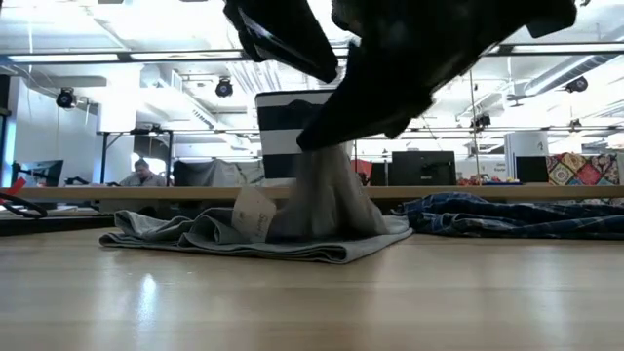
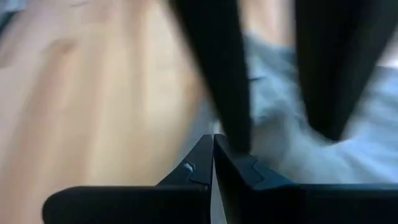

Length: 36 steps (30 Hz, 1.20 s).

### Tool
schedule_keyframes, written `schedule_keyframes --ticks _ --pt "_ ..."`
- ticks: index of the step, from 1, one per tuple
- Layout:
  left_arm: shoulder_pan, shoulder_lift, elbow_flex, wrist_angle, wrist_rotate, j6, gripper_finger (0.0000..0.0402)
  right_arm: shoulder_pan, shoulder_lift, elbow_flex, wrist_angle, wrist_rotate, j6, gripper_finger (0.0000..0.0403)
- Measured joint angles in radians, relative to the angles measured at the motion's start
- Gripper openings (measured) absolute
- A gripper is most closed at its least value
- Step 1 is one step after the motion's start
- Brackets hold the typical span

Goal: Fold Laundry from Bin
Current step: Fold the gray shirt

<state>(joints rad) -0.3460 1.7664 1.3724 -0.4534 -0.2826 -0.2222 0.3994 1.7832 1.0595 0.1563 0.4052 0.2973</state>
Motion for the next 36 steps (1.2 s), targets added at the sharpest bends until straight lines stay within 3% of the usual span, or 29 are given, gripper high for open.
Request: schedule_keyframes --ticks 4,7,11,13,15,24,30,36 --pt "-0.014 0.000 0.000 -0.018 0.037 -0.009 0.0128 0.021 -0.001 0.000 -0.033 -0.127 0.026 0.0010" --pt "-0.019 0.000 -0.001 -0.056 0.038 -0.055 0.0157 0.049 -0.042 -0.001 -0.136 -0.153 0.065 0.0017" --pt "-0.015 -0.002 -0.038 -0.054 0.032 -0.136 0.0175 0.078 -0.153 0.002 -0.350 -0.067 0.134 0.0032" --pt "-0.006 -0.002 -0.089 0.002 0.031 -0.167 0.0175 0.070 -0.193 -0.005 -0.476 0.015 0.202 0.0035" --pt "-0.002 -0.004 -0.150 0.060 0.030 -0.201 0.0172 0.042 -0.197 -0.026 -0.538 0.032 0.227 0.0034" --pt "-0.030 -0.032 -0.338 0.204 0.046 -0.328 0.0169 0.000 -0.026 -0.074 -0.368 -0.093 0.228 0.0016" --pt "-0.080 -0.018 -0.369 0.398 0.036 -0.359 0.0171 0.002 0.101 0.025 -0.172 -0.174 0.210 0.0011" --pt "-0.100 -0.023 -0.369 0.408 0.017 -0.333 0.0194 -0.001 0.102 0.178 -0.153 -0.169 0.105 0.0011"
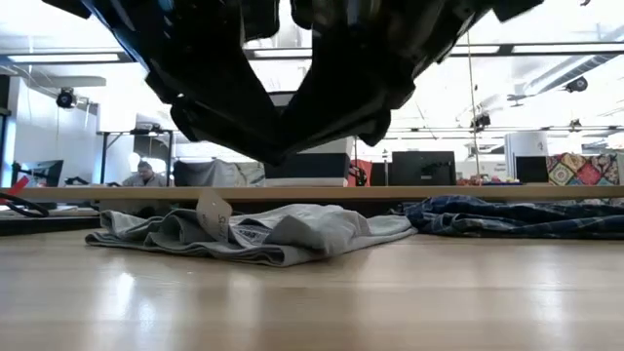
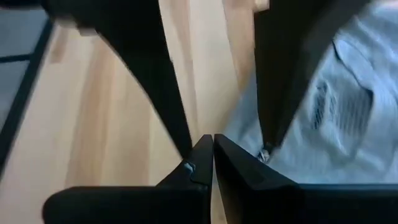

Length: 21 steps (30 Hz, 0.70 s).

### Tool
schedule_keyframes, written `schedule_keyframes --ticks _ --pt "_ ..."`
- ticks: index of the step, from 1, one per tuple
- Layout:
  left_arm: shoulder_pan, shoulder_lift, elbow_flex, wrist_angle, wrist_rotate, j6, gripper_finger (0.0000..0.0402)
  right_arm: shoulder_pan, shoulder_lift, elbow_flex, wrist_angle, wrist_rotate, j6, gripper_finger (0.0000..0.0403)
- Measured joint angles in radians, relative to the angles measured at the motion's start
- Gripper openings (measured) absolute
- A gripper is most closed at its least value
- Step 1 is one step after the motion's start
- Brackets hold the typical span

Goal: Fold Laundry from Bin
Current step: Fold the gray shirt

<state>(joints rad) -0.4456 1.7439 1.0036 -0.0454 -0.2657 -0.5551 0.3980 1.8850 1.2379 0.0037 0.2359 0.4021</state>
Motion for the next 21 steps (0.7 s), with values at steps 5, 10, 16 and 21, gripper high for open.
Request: schedule_keyframes --ticks 5,10,16,21 --pt "-0.007 0.002 0.009 0.002 -0.003 0.004 0.0207 -0.001 -0.054 0.067 -0.249 -0.003 -0.016 0.0011" --pt "-0.007 0.008 0.005 0.042 -0.097 0.012 0.0208 -0.028 -0.151 0.070 -0.628 0.111 0.107 0.0011" --pt "0.016 0.093 0.001 0.160 -0.119 -0.113 0.0206 -0.152 -0.246 -0.060 -0.626 0.132 0.149 0.0011" --pt "0.016 0.172 0.017 0.131 -0.120 -0.166 0.0191 -0.245 -0.233 -0.210 -0.253 -0.010 0.048 0.0011"
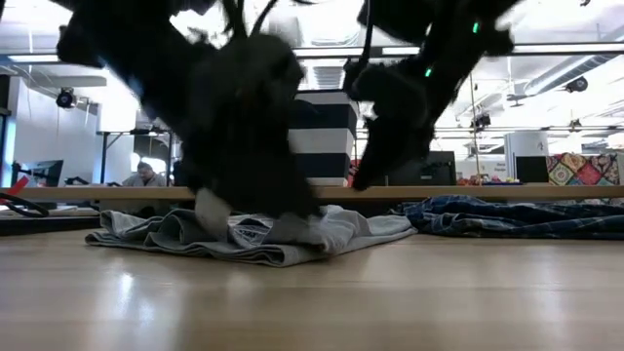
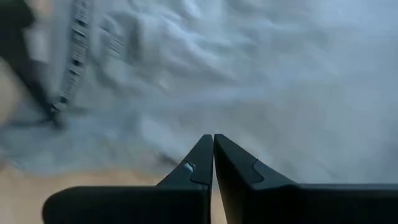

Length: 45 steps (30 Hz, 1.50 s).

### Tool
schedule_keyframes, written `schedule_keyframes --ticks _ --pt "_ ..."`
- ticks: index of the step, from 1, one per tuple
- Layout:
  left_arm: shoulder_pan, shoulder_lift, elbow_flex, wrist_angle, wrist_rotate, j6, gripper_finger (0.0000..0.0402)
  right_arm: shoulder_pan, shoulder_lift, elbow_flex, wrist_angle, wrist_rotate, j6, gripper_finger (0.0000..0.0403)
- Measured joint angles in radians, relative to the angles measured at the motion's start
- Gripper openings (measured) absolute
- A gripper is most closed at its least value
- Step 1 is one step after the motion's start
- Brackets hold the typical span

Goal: Fold Laundry from Bin
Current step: Fold the gray shirt

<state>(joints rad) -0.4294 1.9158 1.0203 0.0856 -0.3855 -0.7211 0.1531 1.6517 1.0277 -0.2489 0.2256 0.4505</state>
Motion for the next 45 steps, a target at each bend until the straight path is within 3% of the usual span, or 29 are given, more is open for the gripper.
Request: schedule_keyframes --ticks 4,12,17,21,27,31,37,45 --pt "-0.009 0.015 -0.009 -0.109 0.027 -0.033 0.0177 -0.025 0.072 -0.084 0.174 -0.096 -0.016 0.0011" --pt "-0.028 -0.003 -0.043 -0.103 0.047 -0.050 0.0165 -0.038 0.067 -0.104 0.060 -0.210 -0.057 0.0011" --pt "-0.033 -0.109 -0.015 -0.086 0.142 -0.027 0.0171 -0.039 -0.051 -0.054 -0.020 -0.207 -0.113 0.0011" --pt "0.014 -0.205 -0.014 -0.085 0.112 0.009 0.0171 -0.074 -0.113 -0.063 -0.034 -0.128 -0.107 0.0011" --pt "0.166 -0.188 -0.082 -0.075 0.055 0.071 0.0168 -0.178 -0.067 -0.105 0.033 -0.102 -0.055 0.0011" --pt "0.223 -0.108 -0.178 -0.045 0.054 0.068 0.0168 -0.200 0.029 -0.111 0.022 -0.172 -0.058 0.0011" --pt "0.203 -0.118 -0.280 0.017 0.109 -0.001 0.0168 -0.196 0.070 -0.101 -0.114 -0.233 -0.108 0.0011" --pt "0.198 -0.316 -0.306 -0.136 0.232 0.067 0.0168 -0.226 -0.106 -0.087 -0.216 -0.265 -0.140 0.0011"
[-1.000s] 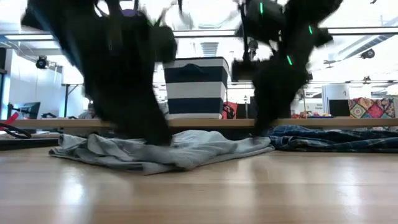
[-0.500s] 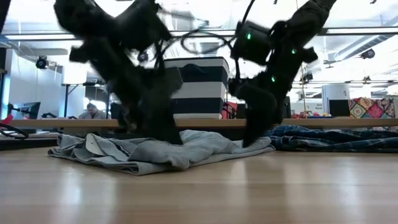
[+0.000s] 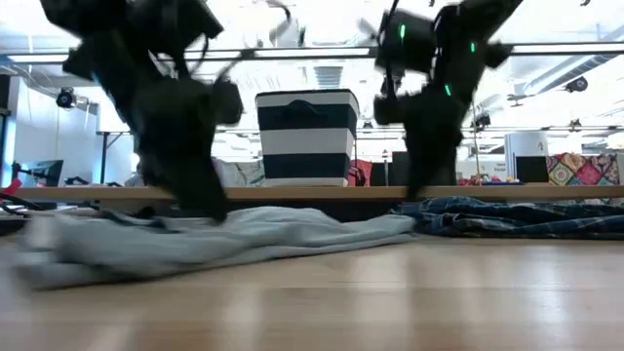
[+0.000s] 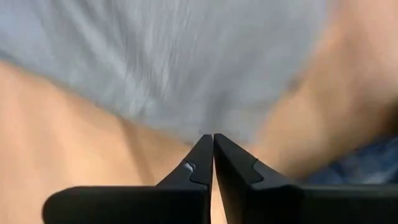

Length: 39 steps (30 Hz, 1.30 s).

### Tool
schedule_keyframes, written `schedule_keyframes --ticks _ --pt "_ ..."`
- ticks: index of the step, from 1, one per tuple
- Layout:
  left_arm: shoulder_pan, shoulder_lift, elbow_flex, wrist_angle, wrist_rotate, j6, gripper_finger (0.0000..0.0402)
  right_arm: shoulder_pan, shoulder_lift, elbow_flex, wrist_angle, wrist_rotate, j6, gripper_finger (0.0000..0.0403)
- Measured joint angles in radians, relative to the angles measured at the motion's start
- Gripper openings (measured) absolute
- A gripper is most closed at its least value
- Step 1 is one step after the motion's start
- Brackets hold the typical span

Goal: Fold Laundry from Bin
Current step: Fold the gray shirt

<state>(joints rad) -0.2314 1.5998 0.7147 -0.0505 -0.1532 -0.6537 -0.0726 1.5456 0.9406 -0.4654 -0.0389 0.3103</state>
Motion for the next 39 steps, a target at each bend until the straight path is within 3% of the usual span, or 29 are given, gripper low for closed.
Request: schedule_keyframes --ticks 5,10,13,18,23,30,33,39 --pt "0.029 -0.094 -0.034 0.035 -0.043 0.034 0.0168 -0.056 -0.066 -0.002 0.029 0.009 0.030 0.0011" --pt "0.079 -0.074 -0.130 0.059 -0.065 0.005 0.0168 -0.042 -0.009 0.002 0.194 -0.026 0.030 0.0011" --pt "0.079 -0.066 -0.193 0.135 -0.054 -0.040 0.0168 -0.019 0.043 -0.004 0.146 -0.038 0.030 0.0011" --pt "0.053 -0.087 -0.247 0.144 -0.011 -0.101 0.0168 0.102 -0.019 -0.016 0.078 0.038 -0.012 0.0011" --pt "0.048 -0.146 -0.210 0.087 0.040 -0.103 0.0168 0.195 0.020 -0.080 0.218 0.097 0.038 0.0011" --pt "0.047 -0.122 -0.132 0.089 0.017 -0.012 0.0168 0.194 0.100 -0.090 0.385 0.184 0.045 0.0011" --pt "0.042 -0.076 -0.135 0.099 0.022 -0.020 0.0168 0.161 0.107 -0.087 0.351 0.201 0.038 0.0011" --pt "0.007 -0.005 -0.165 0.127 0.006 -0.048 0.0168 0.131 0.049 -0.089 0.298 0.374 0.016 0.0011"
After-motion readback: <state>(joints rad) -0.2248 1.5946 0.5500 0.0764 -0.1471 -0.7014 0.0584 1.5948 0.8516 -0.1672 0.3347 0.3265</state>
